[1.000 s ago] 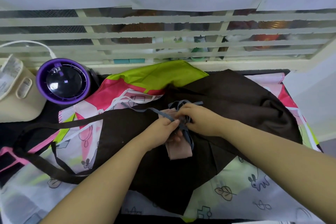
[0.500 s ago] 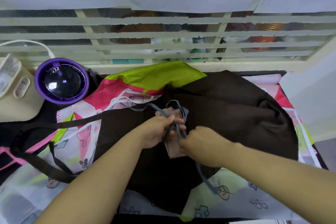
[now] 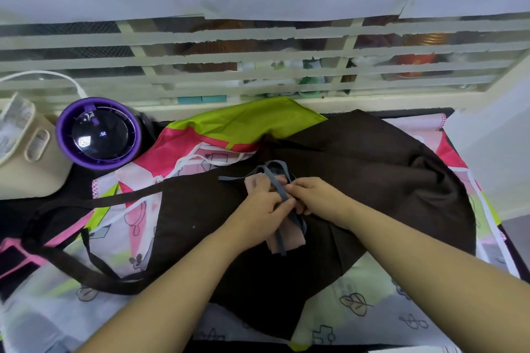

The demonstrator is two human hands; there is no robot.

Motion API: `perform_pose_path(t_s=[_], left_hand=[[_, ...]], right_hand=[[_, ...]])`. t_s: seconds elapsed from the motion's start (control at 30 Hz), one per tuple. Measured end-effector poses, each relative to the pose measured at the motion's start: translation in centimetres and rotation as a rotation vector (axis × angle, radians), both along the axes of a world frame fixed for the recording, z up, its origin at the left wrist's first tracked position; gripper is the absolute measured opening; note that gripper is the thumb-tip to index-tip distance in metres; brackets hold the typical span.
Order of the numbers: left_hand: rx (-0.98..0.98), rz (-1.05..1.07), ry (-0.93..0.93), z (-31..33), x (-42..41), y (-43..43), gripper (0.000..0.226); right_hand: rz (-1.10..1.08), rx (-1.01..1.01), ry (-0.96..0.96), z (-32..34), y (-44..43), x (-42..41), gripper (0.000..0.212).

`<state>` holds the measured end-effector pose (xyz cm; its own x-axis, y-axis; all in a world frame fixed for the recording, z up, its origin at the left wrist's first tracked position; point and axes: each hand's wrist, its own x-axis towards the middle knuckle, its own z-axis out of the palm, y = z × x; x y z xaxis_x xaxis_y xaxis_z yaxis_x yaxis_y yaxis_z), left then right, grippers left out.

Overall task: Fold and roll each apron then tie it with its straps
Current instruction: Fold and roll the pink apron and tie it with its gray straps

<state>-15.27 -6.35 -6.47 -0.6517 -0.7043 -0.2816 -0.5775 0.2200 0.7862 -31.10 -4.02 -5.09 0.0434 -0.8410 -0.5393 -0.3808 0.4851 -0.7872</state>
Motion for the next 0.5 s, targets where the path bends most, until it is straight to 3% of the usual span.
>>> perform_pose_path(t_s=[0.1,0.23,0.33,0.43,0.5], left_hand=[[-0.154,-0.101,0.055,-0.3,0.2,1.0,0.027],[-0.299,-0.080,0.130,-0.9,0.4,1.3,0.024],[-0.292,0.152,0.266,-1.3,1.0,1.0,0.027],[-0.114,0.286,0.275,-1.7,1.4,1.7,0.024],[-0.072,0.364,0.230,-2.0,1.6,2.1,0.021]], right_hand=[[-0.047,0.123,-0.193,0.0,-0.3,0.4,0.020],[-0.145,0.065,-0.236,-0.2,-0.5,0.5,0.024],[-0.429,0.133,-0.474,-0.4,0.3,-0.2,0.031],[-0.722,0.242,-0.756,-1.1,1.7,-0.5,0.033],[-0.910,0.293,-0.835,-1.6,2.1,-0.6,0.034]])
